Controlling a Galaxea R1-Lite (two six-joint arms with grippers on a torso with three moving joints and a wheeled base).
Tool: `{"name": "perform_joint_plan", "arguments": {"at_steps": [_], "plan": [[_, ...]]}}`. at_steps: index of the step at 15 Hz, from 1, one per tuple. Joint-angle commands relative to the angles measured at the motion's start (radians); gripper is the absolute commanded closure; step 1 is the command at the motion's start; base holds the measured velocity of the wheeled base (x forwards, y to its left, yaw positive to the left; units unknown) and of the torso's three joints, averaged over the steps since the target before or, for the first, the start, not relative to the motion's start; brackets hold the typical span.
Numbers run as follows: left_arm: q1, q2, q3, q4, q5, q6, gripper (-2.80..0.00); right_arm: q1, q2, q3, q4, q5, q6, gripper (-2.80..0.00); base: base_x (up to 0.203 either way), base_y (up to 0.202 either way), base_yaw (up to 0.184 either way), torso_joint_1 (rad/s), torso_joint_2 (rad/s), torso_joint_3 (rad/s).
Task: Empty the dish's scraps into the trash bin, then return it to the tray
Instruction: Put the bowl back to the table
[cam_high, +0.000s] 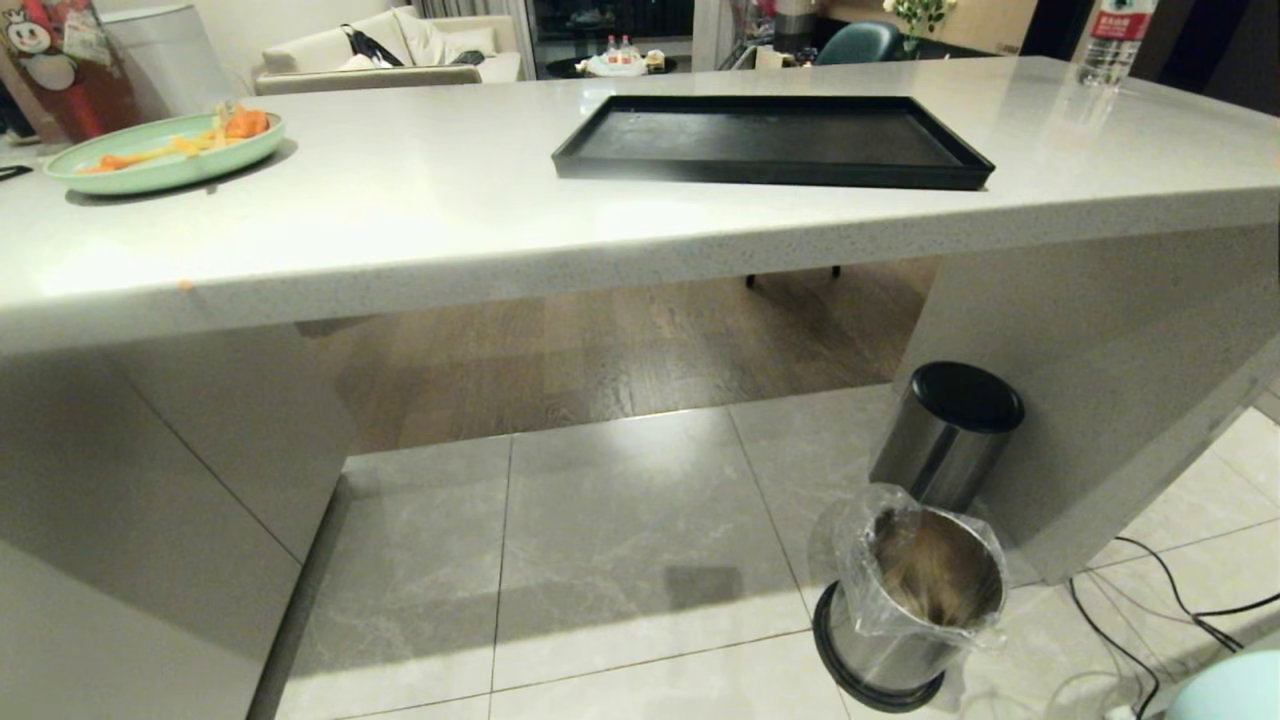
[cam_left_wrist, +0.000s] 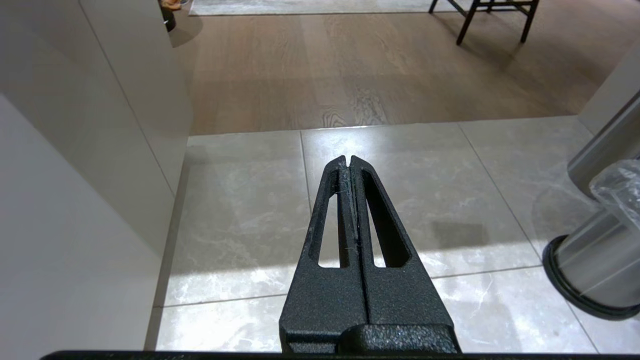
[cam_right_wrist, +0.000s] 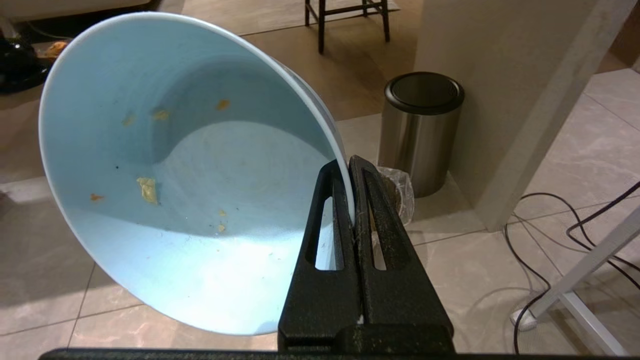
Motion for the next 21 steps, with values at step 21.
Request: {"name": "perform_joint_plan", "arguments": {"at_steps": [21], "plan": [[-0.001, 0.001, 0.0, 0.0, 0.0, -0.001, 0.0, 0.001, 0.001, 0.0, 0.001, 0.0, -0.011, 0.0, 0.0, 0.0, 0.0, 0.0, -0.2, -0.195]]}}
